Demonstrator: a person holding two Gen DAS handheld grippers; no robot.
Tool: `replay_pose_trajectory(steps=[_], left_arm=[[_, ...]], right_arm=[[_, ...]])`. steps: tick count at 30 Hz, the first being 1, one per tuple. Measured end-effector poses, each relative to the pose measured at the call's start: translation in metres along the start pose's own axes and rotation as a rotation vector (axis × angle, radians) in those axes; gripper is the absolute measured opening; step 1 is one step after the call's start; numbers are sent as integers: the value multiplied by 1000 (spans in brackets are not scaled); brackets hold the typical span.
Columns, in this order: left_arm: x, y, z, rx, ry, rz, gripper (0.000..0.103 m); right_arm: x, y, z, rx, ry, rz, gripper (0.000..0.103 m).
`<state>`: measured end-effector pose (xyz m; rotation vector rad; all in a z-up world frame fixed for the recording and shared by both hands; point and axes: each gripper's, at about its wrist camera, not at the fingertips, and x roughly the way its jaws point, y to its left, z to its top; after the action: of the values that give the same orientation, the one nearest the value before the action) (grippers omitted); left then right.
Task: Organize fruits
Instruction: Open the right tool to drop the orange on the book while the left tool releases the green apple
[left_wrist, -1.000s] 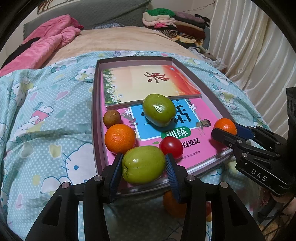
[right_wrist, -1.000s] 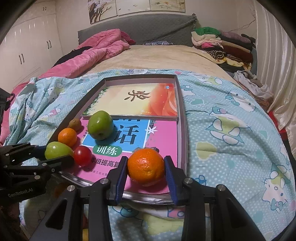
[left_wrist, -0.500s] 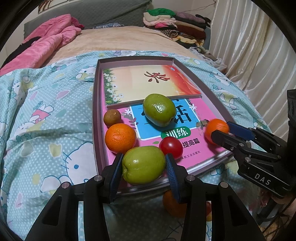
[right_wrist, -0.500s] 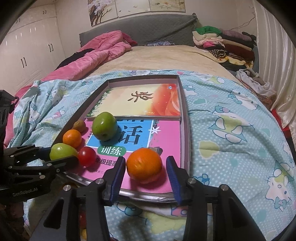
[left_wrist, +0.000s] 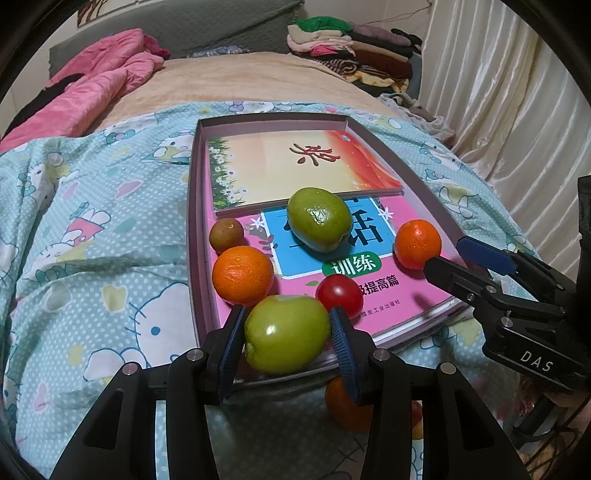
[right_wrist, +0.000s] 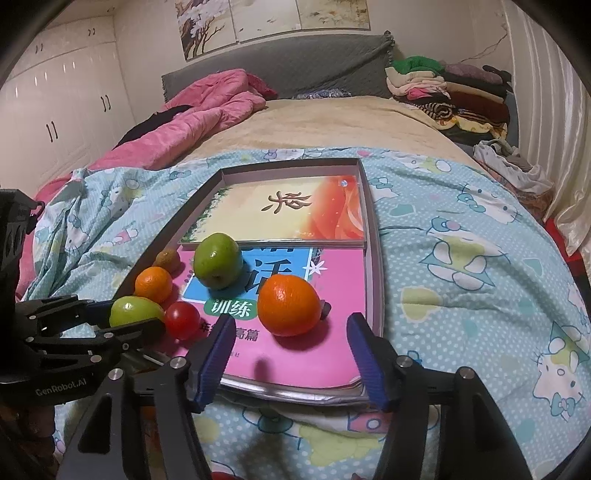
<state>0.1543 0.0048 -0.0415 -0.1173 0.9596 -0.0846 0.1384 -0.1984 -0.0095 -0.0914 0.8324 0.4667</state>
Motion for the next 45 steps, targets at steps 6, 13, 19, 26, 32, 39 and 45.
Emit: replay_pose_trajectory(steps=[6, 13, 19, 26, 32, 39, 45], left_arm=[[-4, 0, 0, -3, -3, -6, 56], [-13, -3, -1, 6, -24, -24, 64], [-23, -2, -2, -5, -56, -26, 68], [-32, 2, -1, -33, -81, -47, 72], [-36, 4, -2, -35, -88, -35, 78], [-42, 7, -3, -52, -103, -29, 79], [-54, 13, -4, -77, -129, -39, 79]], right_arm=[[-4, 0, 2, 1, -20, 0, 69], [-9, 0, 3, 12, -44, 9, 74], [-18, 1, 5, 15, -87, 29, 82], [-21, 0, 7, 24, -102, 29, 88], [-23, -2, 8, 38, -112, 24, 90], [-24, -4, 7, 44, -113, 31, 91], [-30, -4, 7, 34, -125, 33, 91]])
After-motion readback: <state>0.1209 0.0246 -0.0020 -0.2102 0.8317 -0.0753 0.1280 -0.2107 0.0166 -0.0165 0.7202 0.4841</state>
